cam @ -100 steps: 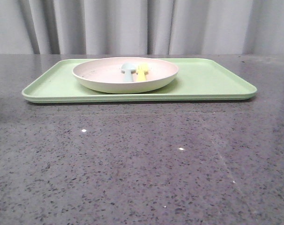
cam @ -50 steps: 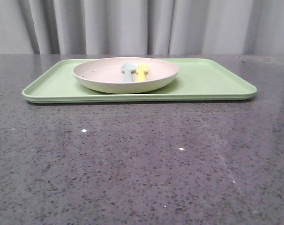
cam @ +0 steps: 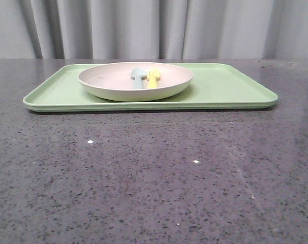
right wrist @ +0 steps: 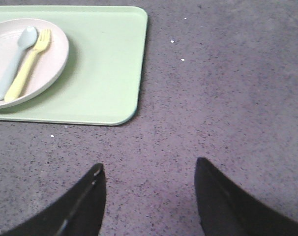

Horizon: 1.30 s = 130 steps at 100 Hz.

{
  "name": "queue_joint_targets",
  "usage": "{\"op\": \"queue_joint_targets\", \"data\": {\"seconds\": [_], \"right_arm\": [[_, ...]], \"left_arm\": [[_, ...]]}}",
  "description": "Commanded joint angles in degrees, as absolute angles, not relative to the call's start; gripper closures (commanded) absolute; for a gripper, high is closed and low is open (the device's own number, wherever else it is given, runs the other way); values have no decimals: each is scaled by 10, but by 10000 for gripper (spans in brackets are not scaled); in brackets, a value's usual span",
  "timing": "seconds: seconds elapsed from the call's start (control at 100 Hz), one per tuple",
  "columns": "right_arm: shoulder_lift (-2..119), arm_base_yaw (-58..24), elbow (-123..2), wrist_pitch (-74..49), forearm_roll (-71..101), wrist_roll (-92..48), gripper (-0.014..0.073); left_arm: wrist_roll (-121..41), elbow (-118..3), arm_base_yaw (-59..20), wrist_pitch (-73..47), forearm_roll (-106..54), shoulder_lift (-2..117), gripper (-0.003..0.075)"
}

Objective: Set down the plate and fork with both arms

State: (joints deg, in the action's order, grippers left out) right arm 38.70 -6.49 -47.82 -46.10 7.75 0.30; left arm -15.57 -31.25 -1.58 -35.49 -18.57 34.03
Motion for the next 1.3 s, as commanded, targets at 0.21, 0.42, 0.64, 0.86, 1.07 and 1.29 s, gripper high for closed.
{"op": "queue_joint_targets", "data": {"seconds": [0.21, 0.42, 0.64, 0.86, 1.07, 1.29], "right_arm": [[517, -143, -583, -412, 107, 0, 176], [646, -207, -670, -400, 107, 7, 176], [784, -255, -786, -400, 105, 33, 178], [904, -291, -897, -406, 76, 84, 179], [991, -317, -982, -415, -9, 204, 179], [1053, -351, -1029, -452, -121, 303, 180]], "left_arm": [[-153, -328, -12, -314, -193, 341, 384], [-153, -328, -12, -314, -193, 341, 384], [-153, -328, -12, -314, -193, 341, 384], [-153, -328, -12, -314, -193, 341, 384], [-153, -328, -12, -314, -193, 341, 384], [-153, -328, -12, -314, -193, 341, 384]]}}
